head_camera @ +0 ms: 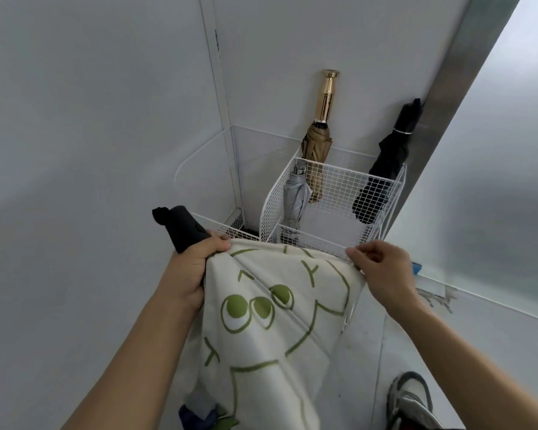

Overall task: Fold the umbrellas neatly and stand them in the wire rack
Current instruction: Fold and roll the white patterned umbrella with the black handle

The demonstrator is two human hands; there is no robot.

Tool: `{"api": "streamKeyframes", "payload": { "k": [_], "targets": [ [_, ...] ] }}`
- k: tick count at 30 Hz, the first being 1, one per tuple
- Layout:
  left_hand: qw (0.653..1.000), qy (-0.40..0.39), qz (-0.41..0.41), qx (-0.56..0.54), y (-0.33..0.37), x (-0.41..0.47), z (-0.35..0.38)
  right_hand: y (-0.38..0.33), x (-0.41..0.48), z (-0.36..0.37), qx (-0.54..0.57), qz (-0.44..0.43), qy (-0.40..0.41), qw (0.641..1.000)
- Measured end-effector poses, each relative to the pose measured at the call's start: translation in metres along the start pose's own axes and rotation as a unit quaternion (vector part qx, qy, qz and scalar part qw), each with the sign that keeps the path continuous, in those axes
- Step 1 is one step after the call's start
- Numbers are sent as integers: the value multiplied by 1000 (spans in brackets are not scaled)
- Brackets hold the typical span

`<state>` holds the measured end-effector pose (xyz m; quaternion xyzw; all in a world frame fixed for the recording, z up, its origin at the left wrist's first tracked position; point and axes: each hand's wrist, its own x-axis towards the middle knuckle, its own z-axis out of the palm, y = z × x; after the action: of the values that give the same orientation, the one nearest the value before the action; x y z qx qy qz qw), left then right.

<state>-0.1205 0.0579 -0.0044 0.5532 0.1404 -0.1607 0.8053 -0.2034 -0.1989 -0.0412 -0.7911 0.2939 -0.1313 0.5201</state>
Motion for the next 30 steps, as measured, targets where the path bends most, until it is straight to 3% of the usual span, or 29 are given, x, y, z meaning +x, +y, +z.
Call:
{"api": "streamKeyframes", "payload": {
  "k": [2,4,8,11,14,18,19,21,24,28,30],
  "targets": [
    [993,120,12,16,-2,1,3,-1,-8,1,-47,-61,23,997],
    [980,199,16,1,-2,3,4,-4,-21,8,-64,-123,-29,990],
    [960,277,8,-45,-1,7,-3,-7,-50,20,-83,-154,-296,939],
    [950,305,2,-62,0,11,-8,-8,-56,15,-124,-171,-391,896],
    [951,305,6,-57,-3,15,-9,-9,-58,15,-281,-285,-275,874],
    [964,266,11,-9,-15,16,1,-6,-58,27,-198,-341,-123,911],
    [968,249,11,7,-17,15,5,-6,-56,28,-153,-319,-99,930],
    [977,211,14,37,-21,13,11,-9,-48,27,-39,-193,-69,978],
    [985,165,14,59,-25,11,15,-15,-34,14,69,-50,-67,994],
    [986,139,5,88,-30,12,17,-26,-42,1,107,-33,-184,977],
    [987,115,3,115,-30,11,18,-27,-43,0,97,-41,-158,982]
  ]
}}
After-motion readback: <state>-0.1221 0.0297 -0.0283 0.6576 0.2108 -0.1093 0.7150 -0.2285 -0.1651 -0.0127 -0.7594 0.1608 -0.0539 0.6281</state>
